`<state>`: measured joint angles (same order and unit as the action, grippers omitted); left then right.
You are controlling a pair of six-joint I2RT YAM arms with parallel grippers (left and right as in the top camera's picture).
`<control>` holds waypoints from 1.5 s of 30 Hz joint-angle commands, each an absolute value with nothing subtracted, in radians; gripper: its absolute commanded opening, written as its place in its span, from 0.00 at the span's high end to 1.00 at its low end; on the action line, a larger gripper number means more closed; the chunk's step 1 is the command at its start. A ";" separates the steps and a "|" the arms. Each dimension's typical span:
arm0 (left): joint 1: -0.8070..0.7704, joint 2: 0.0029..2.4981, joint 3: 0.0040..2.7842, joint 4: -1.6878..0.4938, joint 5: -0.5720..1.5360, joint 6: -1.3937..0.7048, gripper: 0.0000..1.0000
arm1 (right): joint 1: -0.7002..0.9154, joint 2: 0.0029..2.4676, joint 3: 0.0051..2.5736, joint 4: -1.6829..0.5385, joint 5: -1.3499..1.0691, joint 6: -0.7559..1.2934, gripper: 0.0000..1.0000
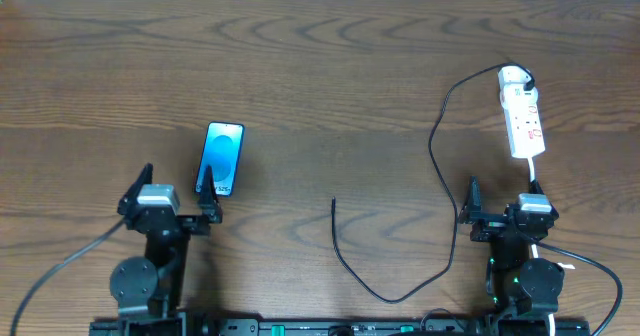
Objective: Plug charger to phone and switch on socket
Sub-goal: 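Raise the left arm and move the left gripper over the phone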
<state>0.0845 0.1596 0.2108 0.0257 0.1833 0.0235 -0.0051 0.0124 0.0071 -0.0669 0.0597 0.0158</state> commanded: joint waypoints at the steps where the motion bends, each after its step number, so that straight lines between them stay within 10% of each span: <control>1: 0.089 0.283 0.328 0.018 0.195 0.030 0.08 | 0.002 0.006 0.006 -0.070 0.061 0.029 0.01; 29: 0.077 1.382 1.460 -0.782 0.276 0.139 0.08 | 0.002 0.006 0.006 -0.070 0.061 0.029 0.01; 45: -0.027 1.655 1.541 -0.971 0.118 0.138 0.08 | 0.002 0.006 0.006 -0.070 0.061 0.030 0.01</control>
<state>-0.0132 1.6360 1.5261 -0.9668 0.1532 0.1318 -0.0051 0.0124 0.0071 -0.0669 0.0597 0.0185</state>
